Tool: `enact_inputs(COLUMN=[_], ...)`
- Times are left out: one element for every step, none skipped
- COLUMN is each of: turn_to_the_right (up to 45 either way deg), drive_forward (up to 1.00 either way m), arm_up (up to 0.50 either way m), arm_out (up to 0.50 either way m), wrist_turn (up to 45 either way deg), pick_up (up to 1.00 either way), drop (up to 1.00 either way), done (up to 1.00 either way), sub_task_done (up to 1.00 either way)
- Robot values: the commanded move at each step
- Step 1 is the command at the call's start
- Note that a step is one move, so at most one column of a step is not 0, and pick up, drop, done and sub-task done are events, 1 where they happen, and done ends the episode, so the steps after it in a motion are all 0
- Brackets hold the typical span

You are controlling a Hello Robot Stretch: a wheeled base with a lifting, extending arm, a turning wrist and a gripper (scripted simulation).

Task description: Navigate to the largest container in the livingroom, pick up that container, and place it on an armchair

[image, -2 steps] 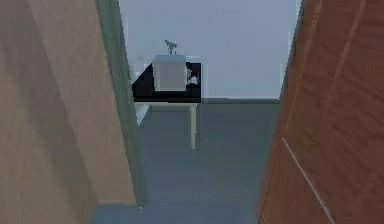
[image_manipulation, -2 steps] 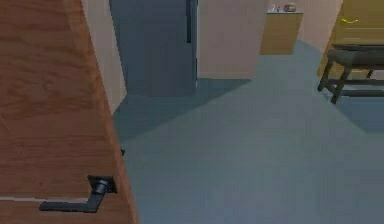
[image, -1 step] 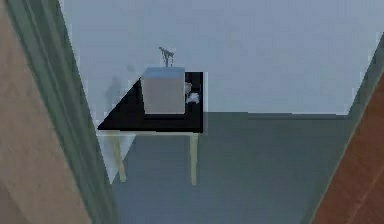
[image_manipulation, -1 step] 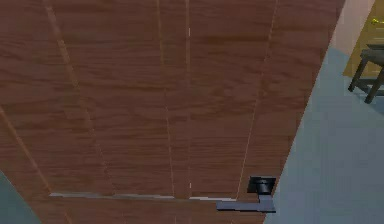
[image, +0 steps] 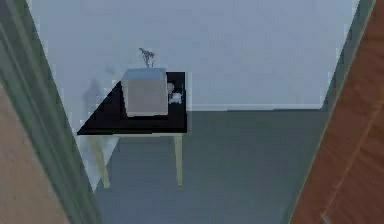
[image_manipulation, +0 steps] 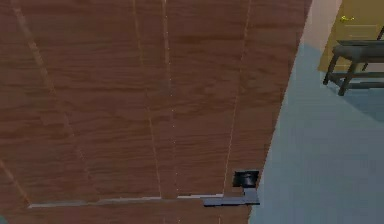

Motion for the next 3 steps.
enact_inputs(turn_to_the_right=[0.0, -45.0, -45.0], drive_forward=[0.90, 0.00, 0.00], arm_up=[0.00, 0.00, 0.00], arm_out=[0.00, 0.00, 0.00], wrist_turn=[0.0, 0.0, 0.0], pick_up=[0.00, 0.00, 0.00], drop=[0.00, 0.00, 0.00], done=[0.00, 0.00, 0.00], sub_task_done=[0.00, 0.00, 0.00])
